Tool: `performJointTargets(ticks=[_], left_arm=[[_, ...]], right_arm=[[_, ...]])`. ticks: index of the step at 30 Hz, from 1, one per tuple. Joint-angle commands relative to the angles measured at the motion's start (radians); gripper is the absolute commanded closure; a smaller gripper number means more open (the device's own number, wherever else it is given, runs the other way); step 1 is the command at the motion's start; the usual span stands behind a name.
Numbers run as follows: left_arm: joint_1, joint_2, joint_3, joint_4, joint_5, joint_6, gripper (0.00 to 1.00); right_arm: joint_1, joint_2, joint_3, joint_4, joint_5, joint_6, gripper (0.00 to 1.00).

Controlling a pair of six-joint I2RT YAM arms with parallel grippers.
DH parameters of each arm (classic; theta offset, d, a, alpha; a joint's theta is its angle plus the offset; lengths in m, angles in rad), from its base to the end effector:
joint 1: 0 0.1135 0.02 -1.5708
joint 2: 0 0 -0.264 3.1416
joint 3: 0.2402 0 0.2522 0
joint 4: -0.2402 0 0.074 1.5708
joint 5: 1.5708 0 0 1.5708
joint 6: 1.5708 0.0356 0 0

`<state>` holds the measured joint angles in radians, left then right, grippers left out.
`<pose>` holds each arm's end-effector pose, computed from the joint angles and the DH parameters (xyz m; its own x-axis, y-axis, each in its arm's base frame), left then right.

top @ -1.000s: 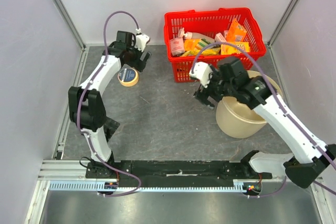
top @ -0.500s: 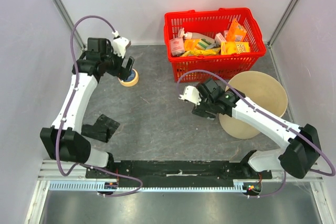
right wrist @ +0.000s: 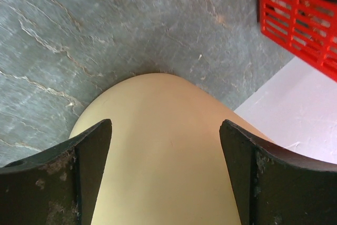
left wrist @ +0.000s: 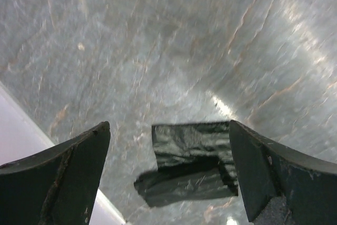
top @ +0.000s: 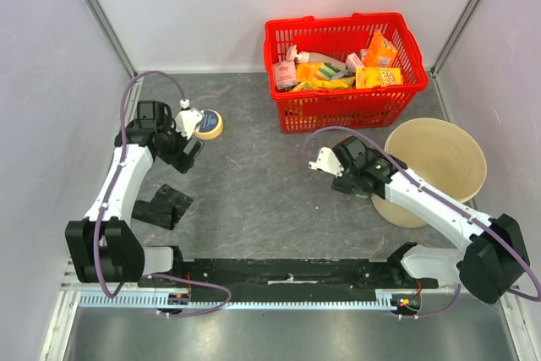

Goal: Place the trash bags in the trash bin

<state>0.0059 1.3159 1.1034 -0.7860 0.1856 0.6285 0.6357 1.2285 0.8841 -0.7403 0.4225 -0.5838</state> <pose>0.2646 -0.0050 0.2843 -0.6246 0.5742 -0.5293 0.5704 0.7984 0.1929 0.1953 0.1260 0.2418 -0.3801 -0.9052 -0.1900 -0.7154 0.4179 -0.5600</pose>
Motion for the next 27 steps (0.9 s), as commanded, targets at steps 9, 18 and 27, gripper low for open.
performJointTargets(ticks=[9,18,27], left_arm=[[0.284,-0.124,-0.157,-0.237,-0.019,0.495,0.00],[0.447,-0.237,-0.275,-0.389,-0.017,0.873,0.00],[0.450,-0.228,-0.396,-0.217,0.038,0.996,0.01]], right_arm=[[-0.037,-0.026,0.010,-0.013,-0.120,0.019,0.07],[-0.034,0.046,0.072,-0.019,-0.272,0.065,0.02],[-0.024,0.098,0.110,-0.011,-0.301,0.108,0.02]])
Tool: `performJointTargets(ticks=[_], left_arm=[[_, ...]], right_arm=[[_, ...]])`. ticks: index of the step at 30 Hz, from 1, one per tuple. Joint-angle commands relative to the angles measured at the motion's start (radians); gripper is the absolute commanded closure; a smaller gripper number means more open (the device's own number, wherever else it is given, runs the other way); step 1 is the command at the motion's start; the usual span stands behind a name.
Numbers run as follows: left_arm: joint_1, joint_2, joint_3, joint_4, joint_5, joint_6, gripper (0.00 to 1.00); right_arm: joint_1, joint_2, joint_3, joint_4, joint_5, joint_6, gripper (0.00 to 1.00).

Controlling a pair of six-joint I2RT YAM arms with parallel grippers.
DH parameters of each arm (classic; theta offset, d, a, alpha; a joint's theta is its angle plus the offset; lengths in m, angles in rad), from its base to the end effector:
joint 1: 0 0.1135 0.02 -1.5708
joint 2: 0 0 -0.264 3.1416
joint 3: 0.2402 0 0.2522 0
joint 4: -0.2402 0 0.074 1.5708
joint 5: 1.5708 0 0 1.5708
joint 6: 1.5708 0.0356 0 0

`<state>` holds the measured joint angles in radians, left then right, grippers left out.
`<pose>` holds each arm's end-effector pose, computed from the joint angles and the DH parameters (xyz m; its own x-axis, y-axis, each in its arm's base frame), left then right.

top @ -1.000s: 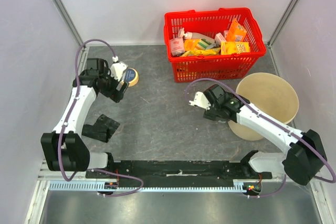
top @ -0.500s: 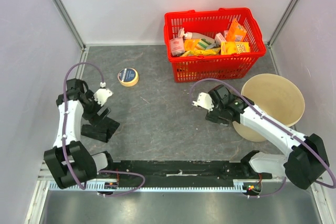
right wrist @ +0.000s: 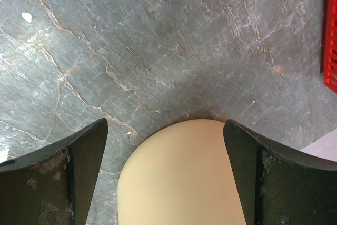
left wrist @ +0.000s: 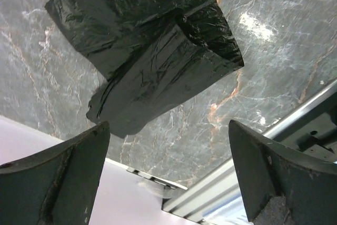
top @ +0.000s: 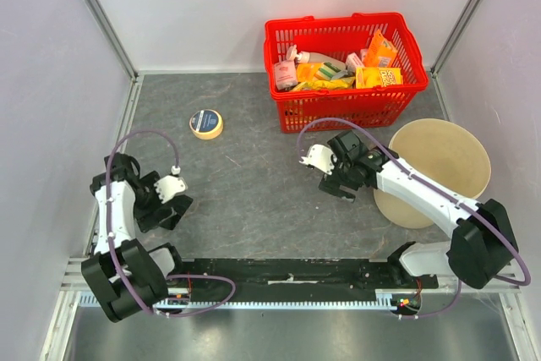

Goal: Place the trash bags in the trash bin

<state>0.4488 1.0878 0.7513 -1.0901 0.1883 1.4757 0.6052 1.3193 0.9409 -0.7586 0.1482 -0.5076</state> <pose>0.1507 0.0652 0.2152 -0.4848 0.8519 -0.1981 0.8494 0.5126 0.1255 0.2086 0.1379 0.2354 -0.4034 -0.8637 -0.3022 -0.8099 0.4908 -0.3214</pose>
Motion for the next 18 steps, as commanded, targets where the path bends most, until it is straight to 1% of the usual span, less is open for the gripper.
performJointTargets(ticks=[1,8,11,14,18], left_arm=[[0.007,0.001,-0.058,0.097,0.033,0.168,0.01],[0.005,0.069,-0.075,0.162,0.016,0.244,0.02],[0.007,0.115,-0.076,0.190,0.016,0.250,0.04],[0.005,0.141,-0.084,0.213,0.025,0.248,0.14],[0.005,0.143,-0.110,0.257,0.062,0.241,0.35]], right_arm=[[0.008,0.008,0.055,0.007,-0.024,0.032,0.02],[0.013,0.020,0.065,-0.001,-0.024,0.052,0.02],[0.016,0.018,0.062,-0.004,-0.022,0.057,0.02],[0.018,0.014,0.059,-0.007,-0.018,0.060,0.02],[0.019,0.003,0.061,-0.013,-0.009,0.061,0.02]])
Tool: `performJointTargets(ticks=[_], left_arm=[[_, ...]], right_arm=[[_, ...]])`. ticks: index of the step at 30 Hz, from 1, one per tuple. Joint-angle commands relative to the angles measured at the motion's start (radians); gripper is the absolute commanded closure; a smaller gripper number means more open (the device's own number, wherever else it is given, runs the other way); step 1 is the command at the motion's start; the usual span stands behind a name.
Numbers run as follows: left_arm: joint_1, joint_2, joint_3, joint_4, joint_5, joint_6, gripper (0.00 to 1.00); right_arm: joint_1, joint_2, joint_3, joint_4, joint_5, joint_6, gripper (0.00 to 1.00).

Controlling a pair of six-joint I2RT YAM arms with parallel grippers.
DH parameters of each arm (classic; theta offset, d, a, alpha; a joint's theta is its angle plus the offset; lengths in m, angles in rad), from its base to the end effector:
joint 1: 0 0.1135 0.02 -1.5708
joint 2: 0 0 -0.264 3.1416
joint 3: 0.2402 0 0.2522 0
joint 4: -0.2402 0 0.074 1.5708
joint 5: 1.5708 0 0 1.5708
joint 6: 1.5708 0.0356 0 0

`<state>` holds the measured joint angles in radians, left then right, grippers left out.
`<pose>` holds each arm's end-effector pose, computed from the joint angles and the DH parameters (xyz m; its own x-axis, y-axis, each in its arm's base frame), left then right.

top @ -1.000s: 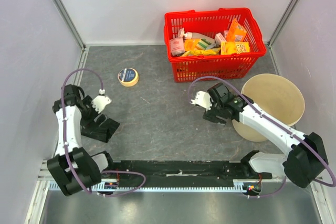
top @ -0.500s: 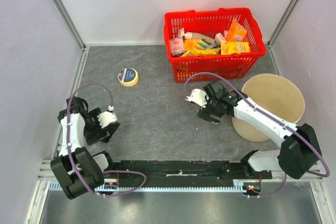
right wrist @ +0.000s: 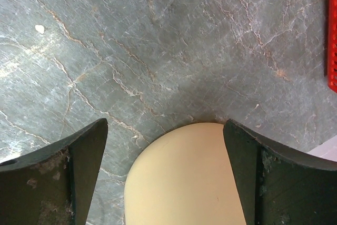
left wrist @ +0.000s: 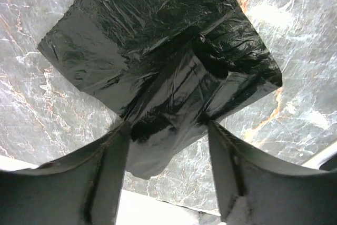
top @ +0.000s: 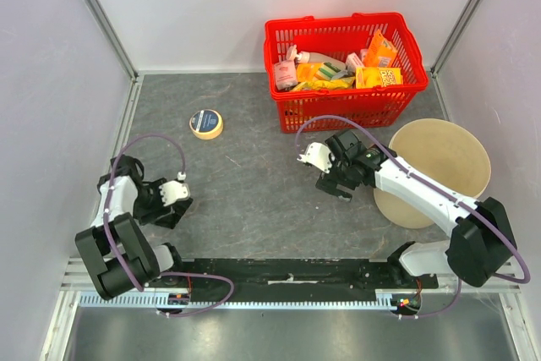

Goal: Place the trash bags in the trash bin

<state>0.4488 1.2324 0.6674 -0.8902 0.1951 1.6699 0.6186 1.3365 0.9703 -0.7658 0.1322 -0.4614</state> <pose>0.1687 0.0736 0.1738 -0.3150 0.9318 -0.1802 0.9307 0.3404 0.1338 0.2107 0.1442 0.2397 -0.4248 -0.8441 -0.3273 -0.8022 0.5185 -0.2960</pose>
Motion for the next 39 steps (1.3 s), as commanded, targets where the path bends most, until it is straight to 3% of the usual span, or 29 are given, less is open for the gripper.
performJointTargets(ticks=[1,8,12,15,20,25,29,34,39], left_arm=[[0.005,-0.008,-0.038,0.062,0.066,0.056,0.40],[-0.065,-0.089,-0.106,0.086,0.106,0.111,0.65],[-0.198,-0.116,-0.111,0.106,0.102,0.048,0.81],[-0.352,-0.131,-0.091,0.128,0.107,-0.044,0.98],[-0.625,-0.114,-0.022,0.189,0.113,-0.218,0.98],[-0.918,0.010,0.086,0.247,0.044,-0.416,0.98],[-1.087,0.117,0.211,0.310,0.007,-0.556,0.98],[-1.217,0.206,0.379,0.356,-0.008,-0.682,0.98],[-1.285,0.210,0.379,0.398,-0.046,-0.699,0.98]], right_arm=[[0.006,-0.016,0.033,-0.007,0.009,0.015,0.02],[0.007,0.000,0.053,-0.015,0.012,0.023,0.02],[0.009,0.013,0.076,-0.015,-0.003,0.033,0.02],[0.009,0.026,0.085,-0.013,-0.028,0.044,0.02],[0.009,0.047,0.097,-0.007,-0.100,0.069,0.02],[0.007,0.066,0.110,0.019,-0.129,0.098,0.02],[0.000,0.084,0.126,0.048,-0.160,0.127,0.02],[-0.052,0.119,0.157,0.080,-0.138,0.182,0.02],[-0.125,0.142,0.176,0.080,-0.170,0.217,0.02]])
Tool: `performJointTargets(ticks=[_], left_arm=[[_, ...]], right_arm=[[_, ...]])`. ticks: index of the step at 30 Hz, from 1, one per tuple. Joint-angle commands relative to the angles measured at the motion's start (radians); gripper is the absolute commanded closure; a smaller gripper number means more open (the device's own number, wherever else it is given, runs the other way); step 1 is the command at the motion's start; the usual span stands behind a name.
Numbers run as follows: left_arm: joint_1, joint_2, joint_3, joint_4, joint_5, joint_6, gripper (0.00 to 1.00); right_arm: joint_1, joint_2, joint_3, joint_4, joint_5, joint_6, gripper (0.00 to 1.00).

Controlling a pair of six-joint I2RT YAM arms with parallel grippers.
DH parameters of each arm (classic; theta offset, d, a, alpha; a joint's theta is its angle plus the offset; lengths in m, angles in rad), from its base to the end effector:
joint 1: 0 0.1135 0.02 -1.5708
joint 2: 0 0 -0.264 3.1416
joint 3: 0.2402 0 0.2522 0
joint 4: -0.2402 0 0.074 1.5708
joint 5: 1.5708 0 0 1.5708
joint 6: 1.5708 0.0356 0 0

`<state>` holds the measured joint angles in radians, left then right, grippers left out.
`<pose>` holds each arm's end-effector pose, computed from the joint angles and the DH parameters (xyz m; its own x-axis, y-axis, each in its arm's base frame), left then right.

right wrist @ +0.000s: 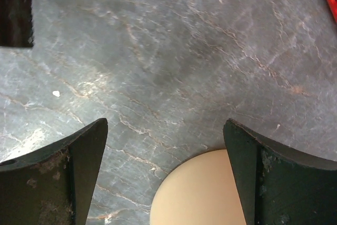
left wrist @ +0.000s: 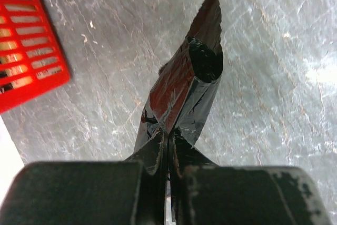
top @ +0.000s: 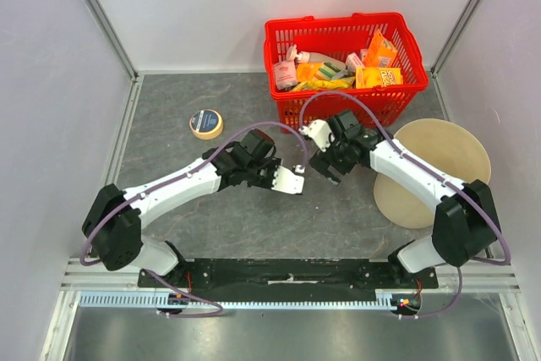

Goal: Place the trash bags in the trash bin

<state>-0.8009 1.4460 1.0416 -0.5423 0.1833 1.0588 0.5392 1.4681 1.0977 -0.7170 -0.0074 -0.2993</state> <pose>0.2039 -0.2197 0.2458 0.4033 0.8154 -0.4152 0.8746 -0.2101 0.4370 0.2521 0.1511 0.2463 -0.5738 -0.6869 -0.4461 -0.7174 0.6842 -0.1308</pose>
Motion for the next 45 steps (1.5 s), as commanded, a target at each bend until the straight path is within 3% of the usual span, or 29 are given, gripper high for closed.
performJointTargets(ticks=[1,7,14,19,23,28,34,45], left_arm=[[-0.038,-0.009,-0.023,0.067,-0.051,-0.080,0.98],[-0.043,-0.016,-0.215,0.243,-0.134,-0.060,0.98],[-0.044,-0.048,-0.345,0.341,-0.173,-0.117,0.98],[-0.046,-0.050,-0.357,0.377,-0.173,-0.166,0.89],[-0.052,-0.044,-0.357,0.380,-0.173,-0.189,0.74],[-0.054,-0.059,-0.370,0.367,-0.168,-0.198,0.63],[-0.055,-0.130,-0.397,0.315,-0.154,-0.232,0.57],[-0.055,-0.216,-0.454,0.291,-0.151,-0.258,0.56]], right_arm=[[-0.048,0.015,0.053,0.031,-0.040,0.057,0.02],[-0.054,0.058,0.067,0.033,-0.132,0.069,0.02],[-0.047,0.142,0.082,0.036,-0.272,0.058,0.02],[-0.002,0.198,0.120,0.074,-0.305,0.069,0.03],[0.056,0.265,0.169,0.090,-0.304,0.088,0.04],[0.113,0.356,0.240,0.117,-0.252,0.109,0.07],[0.179,0.449,0.292,0.134,-0.206,0.117,0.11],[0.281,0.535,0.329,0.137,-0.164,0.106,0.14]])
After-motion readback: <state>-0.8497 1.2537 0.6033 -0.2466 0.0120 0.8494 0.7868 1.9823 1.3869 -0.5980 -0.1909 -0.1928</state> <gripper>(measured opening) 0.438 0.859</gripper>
